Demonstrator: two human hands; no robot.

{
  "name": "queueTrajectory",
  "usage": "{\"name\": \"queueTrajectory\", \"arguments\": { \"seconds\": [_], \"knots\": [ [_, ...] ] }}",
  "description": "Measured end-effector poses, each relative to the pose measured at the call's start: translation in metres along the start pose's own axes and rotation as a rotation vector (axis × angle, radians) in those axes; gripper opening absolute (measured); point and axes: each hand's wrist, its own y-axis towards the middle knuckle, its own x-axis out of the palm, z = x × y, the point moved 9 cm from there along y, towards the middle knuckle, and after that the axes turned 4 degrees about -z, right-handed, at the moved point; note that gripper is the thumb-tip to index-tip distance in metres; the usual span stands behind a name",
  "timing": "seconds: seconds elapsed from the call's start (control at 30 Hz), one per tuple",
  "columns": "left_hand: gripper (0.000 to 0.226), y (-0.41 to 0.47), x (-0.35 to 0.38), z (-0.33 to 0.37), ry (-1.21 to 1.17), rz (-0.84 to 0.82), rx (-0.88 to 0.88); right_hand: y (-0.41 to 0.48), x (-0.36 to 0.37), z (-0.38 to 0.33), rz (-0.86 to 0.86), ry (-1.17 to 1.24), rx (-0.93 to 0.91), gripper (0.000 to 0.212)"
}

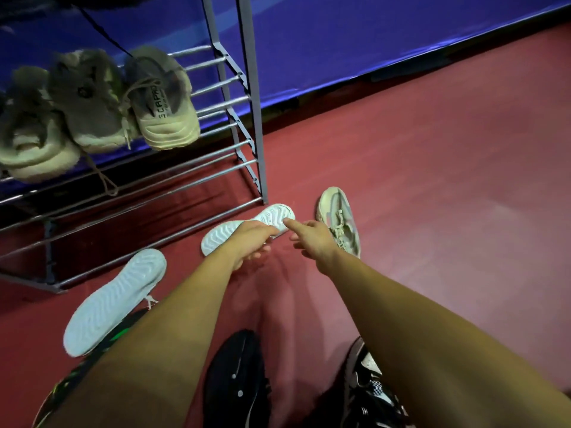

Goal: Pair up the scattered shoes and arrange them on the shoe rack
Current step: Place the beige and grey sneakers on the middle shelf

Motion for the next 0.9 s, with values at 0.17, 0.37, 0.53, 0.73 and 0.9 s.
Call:
{"name": "queueTrajectory", "arguments": {
  "seconds": [0.17,0.37,0.53,0.73,0.9],
  "knots": [
    [0.010,0.029,0.037,-0.012,0.059,-0.020,-0.021,0.021,-0.048,0.030,0.089,-0.104,0.014,0.035],
    [0.013,0.063,0.095,-0.035,0.122,-0.105,-0.094,0.038,-0.112,0.069,0.286,-0.266,0.085,0.032],
    [0.012,0.084,0.137,-0.052,0.142,-0.158,-0.131,0.049,-0.146,0.098,0.385,-0.252,0.149,0.040],
    [0.026,0.099,0.172,-0.063,-0.010,-0.171,-0.183,0.062,-0.147,0.121,0.383,-0.268,0.192,0.027],
    [0.013,0.106,0.177,-0.065,-0.058,-0.135,-0.214,0.065,-0.154,0.125,0.418,-0.204,0.197,0.010]
  ]
}}
